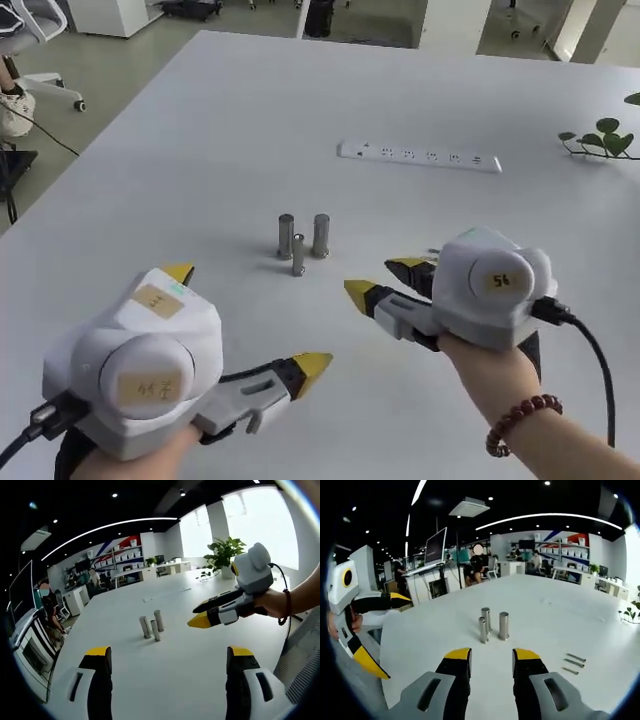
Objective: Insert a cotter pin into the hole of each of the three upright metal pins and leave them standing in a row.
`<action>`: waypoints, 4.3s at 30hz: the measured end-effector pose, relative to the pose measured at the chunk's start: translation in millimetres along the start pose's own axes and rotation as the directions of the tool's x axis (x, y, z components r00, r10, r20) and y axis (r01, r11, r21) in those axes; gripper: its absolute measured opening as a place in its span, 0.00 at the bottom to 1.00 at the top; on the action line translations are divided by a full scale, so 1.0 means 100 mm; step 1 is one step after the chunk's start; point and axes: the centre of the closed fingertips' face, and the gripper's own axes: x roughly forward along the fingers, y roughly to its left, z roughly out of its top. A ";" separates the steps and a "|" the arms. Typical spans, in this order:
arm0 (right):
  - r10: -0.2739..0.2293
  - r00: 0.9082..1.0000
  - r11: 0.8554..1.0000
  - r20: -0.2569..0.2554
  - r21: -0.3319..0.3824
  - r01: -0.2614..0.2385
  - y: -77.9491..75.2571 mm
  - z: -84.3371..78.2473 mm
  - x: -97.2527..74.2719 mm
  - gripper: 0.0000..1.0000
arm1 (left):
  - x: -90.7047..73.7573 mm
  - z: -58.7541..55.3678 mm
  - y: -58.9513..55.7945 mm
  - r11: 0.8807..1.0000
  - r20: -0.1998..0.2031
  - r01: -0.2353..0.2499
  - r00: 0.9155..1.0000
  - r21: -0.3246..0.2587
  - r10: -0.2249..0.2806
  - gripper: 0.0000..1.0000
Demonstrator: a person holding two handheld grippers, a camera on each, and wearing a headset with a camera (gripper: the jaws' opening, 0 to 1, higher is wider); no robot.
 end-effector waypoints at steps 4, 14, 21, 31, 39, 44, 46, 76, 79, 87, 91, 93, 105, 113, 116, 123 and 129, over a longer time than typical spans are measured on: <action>0.023 1.000 1.000 -0.004 0.004 -0.023 0.01 0.01 0.18 0.25 | 0.03 0.01 0.06 1.000 -0.003 -0.001 1.000 0.006 0.001 0.95; 0.089 0.996 0.995 0.010 -0.044 -0.089 0.14 0.08 0.52 0.20 | 0.06 -0.04 0.03 0.998 -0.020 0.037 0.999 -0.046 -0.038 0.93; 0.117 0.993 0.992 0.006 -0.057 -0.116 0.17 0.04 0.71 0.12 | 0.07 -0.05 0.00 0.998 -0.021 0.048 0.999 -0.038 -0.049 0.92; 0.131 0.990 0.991 0.046 -0.025 -0.130 0.17 0.11 0.90 0.09 | 0.08 -0.06 0.01 0.999 -0.033 0.042 0.999 -0.033 -0.043 0.92; 0.155 0.987 0.988 0.046 -0.012 -0.155 0.20 0.13 0.96 0.05 | 0.07 -0.07 0.04 0.999 -0.039 0.032 0.999 -0.030 -0.033 0.91; 0.157 0.987 0.988 0.038 -0.019 -0.156 0.21 0.13 0.96 0.05 | 0.07 -0.07 0.04 0.999 -0.038 0.034 0.999 -0.034 -0.035 0.91; 0.164 0.986 0.986 0.034 -0.025 -0.163 0.21 0.13 0.95 0.04 | 0.07 -0.07 0.04 0.999 -0.039 0.033 0.999 -0.031 -0.035 0.91; 0.418 0.907 0.886 -0.046 -0.199 -0.418 0.38 0.02 0.40 0.04 | 0.06 -0.03 0.02 0.999 -0.027 0.039 0.999 0.000 -0.039 0.90; 0.440 0.895 0.874 -0.066 -0.199 -0.444 0.39 -0.03 0.33 0.04 | 0.06 -0.03 0.02 0.999 -0.027 0.041 0.999 0.003 -0.041 0.90; 0.478 0.873 0.836 -0.100 -0.253 -0.486 0.41 -0.14 0.20 0.04 | 0.07 -0.05 0.01 0.999 -0.035 0.046 0.998 -0.002 -0.046 0.88; 0.480 0.868 0.825 -0.125 -0.271 -0.496 0.37 -0.21 0.17 0.04 | 0.07 -0.06 0.01 0.999 -0.038 0.046 0.998 0.002 -0.046 0.88; 0.485 0.865 0.822 -0.127 -0.270 -0.500 0.37 -0.23 0.16 0.04 | 0.07 -0.07 0.01 0.999 -0.041 0.046 0.998 0.003 -0.046 0.88; 0.477 0.865 0.808 -0.156 -0.311 -0.501 0.34 -0.27 0.13 0.05 | 0.08 -0.11 0.01 0.999 -0.055 0.048 0.997 -0.001 -0.048 0.87; 0.470 0.866 0.816 -0.168 -0.292 -0.500 0.31 -0.32 0.13 0.13 | 0.08 -0.11 0.01 0.999 -0.059 0.047 0.997 -0.001 -0.047 0.87; 0.467 0.869 0.820 -0.165 -0.286 -0.495 0.29 -0.31 0.11 0.16 | 0.08 -0.11 0.01 0.999 -0.058 0.047 0.997 -0.001 -0.047 0.87; 0.443 0.883 0.849 -0.156 -0.245 -0.469 0.17 -0.28 -0.02 0.21 | 0.08 -0.07 0.00 0.999 -0.042 0.050 0.998 0.001 -0.050 0.88; 0.364 0.919 0.897 -0.151 -0.208 -0.389 -0.11 -0.26 -0.11 0.24 | 0.09 -0.05 -0.04 0.998 -0.032 0.065 0.997 0.003 -0.065 0.92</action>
